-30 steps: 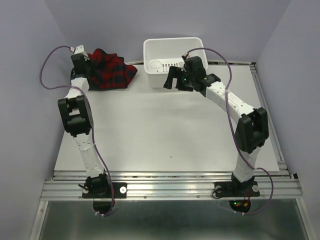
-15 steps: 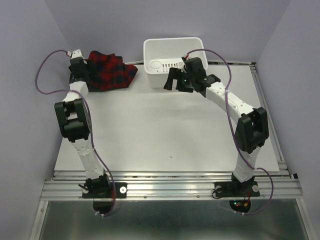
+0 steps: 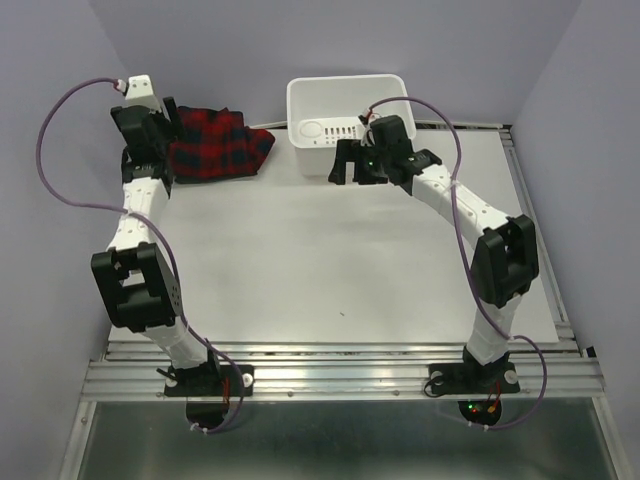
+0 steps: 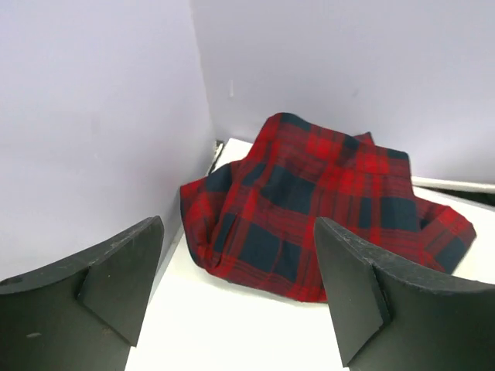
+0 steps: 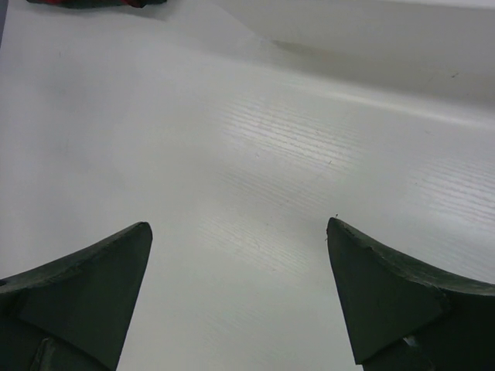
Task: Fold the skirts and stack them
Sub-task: Neatly place the folded skirt to the corner
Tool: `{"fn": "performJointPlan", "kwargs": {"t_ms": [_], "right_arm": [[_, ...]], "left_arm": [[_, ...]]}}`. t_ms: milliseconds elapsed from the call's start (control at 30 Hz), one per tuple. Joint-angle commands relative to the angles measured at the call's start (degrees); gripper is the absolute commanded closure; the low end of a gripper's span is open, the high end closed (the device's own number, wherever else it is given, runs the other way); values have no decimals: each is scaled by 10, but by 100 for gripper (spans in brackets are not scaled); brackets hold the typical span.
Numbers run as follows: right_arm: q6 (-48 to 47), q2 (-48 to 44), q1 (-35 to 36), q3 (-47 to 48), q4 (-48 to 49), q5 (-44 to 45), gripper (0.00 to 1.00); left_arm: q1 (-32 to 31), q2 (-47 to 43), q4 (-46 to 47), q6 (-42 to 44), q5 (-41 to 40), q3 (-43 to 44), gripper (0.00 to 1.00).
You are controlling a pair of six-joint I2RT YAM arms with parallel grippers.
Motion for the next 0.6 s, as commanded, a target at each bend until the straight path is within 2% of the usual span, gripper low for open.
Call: {"fn": "performJointPlan", "kwargs": {"t_ms": [0,33,67,100,167,200,300,333,467,567], "right_arm": [[-52,-53,-10,-22,18,-49,0],[-58,-58,-10,-31,18,-62,0],[-65,-65,-17,-40,18,-72,0],[-79,-83,-29,-51,17,-92,0],[-96,-104,-43,-96,16,-109,0],[-112,-132,-60,-114,15,-112,0],[-141,-180,-100,-196,9,-116,0],[-149,-218,-107,-217,6,-111,0],[-184,-313,-125,-346,-2,-55,0],[-190,-367,-146,-395,-3,-37,0]], "left_arm": [[-4,-34,-29,73,120,8,12],[-4,-49,-28,78,146,-4,12],[-6,-80,-27,80,166,-17,4],[-17,-96,-26,89,184,-46,1],[-39,-141,-62,115,188,-72,1],[-83,-150,-90,167,158,-72,1],[-163,-187,-187,244,96,-88,1],[-200,-214,-200,246,93,-100,1],[-258,-257,-284,219,140,-137,1],[-270,-267,-293,153,140,-158,1]]}}
